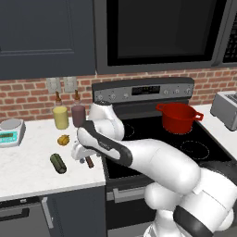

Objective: Put the cucumber and squash in the pot. Retrieve the spatula and lightly stir the vegetables in the pot.

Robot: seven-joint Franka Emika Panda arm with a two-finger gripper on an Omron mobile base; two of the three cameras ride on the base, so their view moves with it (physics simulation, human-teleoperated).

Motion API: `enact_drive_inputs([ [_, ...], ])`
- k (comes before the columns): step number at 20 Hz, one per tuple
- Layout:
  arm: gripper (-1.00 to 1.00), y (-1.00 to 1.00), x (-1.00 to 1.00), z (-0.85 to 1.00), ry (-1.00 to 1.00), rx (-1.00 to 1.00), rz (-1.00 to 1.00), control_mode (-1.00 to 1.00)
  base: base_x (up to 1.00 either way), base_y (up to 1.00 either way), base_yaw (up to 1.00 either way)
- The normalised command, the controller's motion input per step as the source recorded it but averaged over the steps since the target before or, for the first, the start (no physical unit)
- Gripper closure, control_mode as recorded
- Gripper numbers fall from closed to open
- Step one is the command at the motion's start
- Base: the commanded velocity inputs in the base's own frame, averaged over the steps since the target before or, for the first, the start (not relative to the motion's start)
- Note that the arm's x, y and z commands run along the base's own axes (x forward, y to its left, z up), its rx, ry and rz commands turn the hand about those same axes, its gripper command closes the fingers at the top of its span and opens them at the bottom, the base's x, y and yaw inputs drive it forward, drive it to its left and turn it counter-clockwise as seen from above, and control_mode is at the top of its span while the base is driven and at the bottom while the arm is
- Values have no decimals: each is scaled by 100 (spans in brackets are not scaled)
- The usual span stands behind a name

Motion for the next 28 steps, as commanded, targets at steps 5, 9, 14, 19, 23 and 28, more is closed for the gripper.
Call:
enact_drive_inputs([
  [5,-100,98,54,-36,10,-14,5,-100,0,0,0],
  [9,-100,84,54,-39,9,-13,0,-100,0,0,0],
  [14,-100,14,49,-48,7,-1,-5,-100,0,0,0],
  [19,-100,7,45,-62,0,0,-7,-100,0,0,0],
  [23,-100,20,8,-68,0,0,-4,-100,0,0,0],
  [28,-100,8,0,-38,0,0,-4,-100,0,0,0],
])
